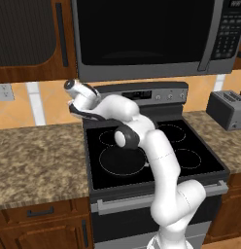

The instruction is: Turn off the front left burner of the stove.

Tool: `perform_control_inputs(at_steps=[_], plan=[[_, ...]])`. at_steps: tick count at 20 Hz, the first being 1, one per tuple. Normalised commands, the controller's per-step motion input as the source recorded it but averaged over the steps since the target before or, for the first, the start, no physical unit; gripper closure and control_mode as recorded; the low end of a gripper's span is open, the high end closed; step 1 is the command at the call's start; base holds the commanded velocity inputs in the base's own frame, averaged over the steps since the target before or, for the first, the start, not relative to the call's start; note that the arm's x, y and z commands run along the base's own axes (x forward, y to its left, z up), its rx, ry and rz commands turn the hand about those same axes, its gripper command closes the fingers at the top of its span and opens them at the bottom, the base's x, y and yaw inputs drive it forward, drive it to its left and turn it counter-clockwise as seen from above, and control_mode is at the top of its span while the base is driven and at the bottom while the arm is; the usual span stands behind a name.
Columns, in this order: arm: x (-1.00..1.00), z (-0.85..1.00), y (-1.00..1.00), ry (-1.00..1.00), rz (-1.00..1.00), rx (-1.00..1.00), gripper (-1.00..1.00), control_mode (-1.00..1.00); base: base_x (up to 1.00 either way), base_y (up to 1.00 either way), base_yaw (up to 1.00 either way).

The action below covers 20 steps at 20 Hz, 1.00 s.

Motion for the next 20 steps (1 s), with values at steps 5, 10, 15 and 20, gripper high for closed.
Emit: perform_control_inputs(at_steps=[5, 10, 15, 20], plan=[[0.08, 0.00, -0.17, -0.10, -0.31, 0.62, 1.00, -1.00, 0.00, 0.00, 0.00], [0.18, -0.02, -0.13, -0.10, -0.33, 0.60, 1.00, -1.00, 0.00, 0.00, 0.00], [0.23, -0.04, -0.18, -0.13, -0.34, 0.59, 1.00, -1.00, 0.00, 0.00, 0.00], [0.22, -0.03, -0.21, -0.16, -0.34, 0.55, 1.00, -1.00, 0.00, 0.00, 0.00]])
